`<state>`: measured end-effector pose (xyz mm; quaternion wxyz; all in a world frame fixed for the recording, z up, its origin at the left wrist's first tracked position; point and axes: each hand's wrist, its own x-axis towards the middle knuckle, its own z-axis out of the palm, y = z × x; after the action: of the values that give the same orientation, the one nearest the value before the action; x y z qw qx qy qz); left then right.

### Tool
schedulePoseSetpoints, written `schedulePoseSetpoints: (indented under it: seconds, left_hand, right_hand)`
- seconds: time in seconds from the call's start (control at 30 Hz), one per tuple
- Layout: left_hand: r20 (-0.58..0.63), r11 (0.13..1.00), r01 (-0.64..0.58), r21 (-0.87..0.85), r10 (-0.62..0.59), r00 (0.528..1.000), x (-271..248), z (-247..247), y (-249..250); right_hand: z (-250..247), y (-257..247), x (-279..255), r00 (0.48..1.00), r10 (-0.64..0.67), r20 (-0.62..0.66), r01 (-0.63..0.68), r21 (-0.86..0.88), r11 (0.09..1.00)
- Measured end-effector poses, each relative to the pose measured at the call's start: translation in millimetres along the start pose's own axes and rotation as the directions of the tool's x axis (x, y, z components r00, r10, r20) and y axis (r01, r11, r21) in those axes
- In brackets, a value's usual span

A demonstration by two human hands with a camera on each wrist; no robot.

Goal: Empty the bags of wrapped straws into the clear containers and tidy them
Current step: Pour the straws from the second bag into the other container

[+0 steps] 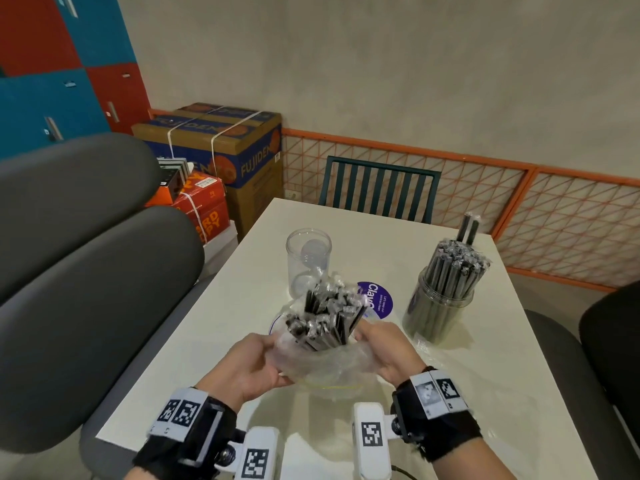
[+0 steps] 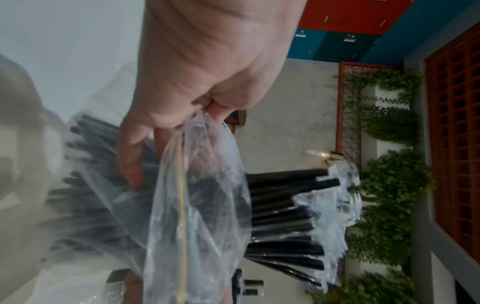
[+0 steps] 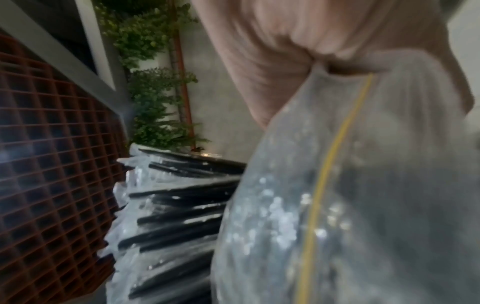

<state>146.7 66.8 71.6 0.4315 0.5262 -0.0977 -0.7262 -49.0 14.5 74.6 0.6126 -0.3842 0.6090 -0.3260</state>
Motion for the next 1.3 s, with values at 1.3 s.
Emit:
schedulePoseSetpoints:
  seconds: [1.3]
  left_hand:
    - [0.553,0.479,-0.79,0.383,0.566,0.612,49.5,73.6,236.7]
  right_hand:
    - [71.3,-229.4,75.4,0.659,-0.694,0.289,0.742,-0.398,0.539]
